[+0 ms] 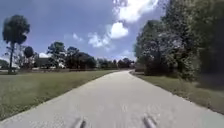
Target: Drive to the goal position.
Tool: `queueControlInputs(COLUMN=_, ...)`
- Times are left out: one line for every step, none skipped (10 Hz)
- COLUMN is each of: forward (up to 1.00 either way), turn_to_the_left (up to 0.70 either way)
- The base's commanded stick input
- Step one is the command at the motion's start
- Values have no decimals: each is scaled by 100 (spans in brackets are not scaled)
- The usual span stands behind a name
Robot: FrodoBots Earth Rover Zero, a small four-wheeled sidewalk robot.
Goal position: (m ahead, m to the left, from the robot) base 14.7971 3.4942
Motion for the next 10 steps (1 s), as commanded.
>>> queueControlInputs(forward=50, turn_to_the_left=0)
queueControlInputs(forward=50, turn_to_the_left=0)
queueControlInputs(forward=50, turn_to_the_left=0)
queueControlInputs(forward=50, turn_to_the_left=0)
queueControlInputs(forward=50, turn_to_the_left=0)
queueControlInputs(forward=50, turn_to_the_left=0)
queueControlInputs(forward=50, turn_to_the_left=0)
queueControlInputs(forward=50, turn_to_the_left=0)
queueControlInputs(forward=50, turn_to_the_left=0)
queueControlInputs(forward=50, turn_to_the_left=0)
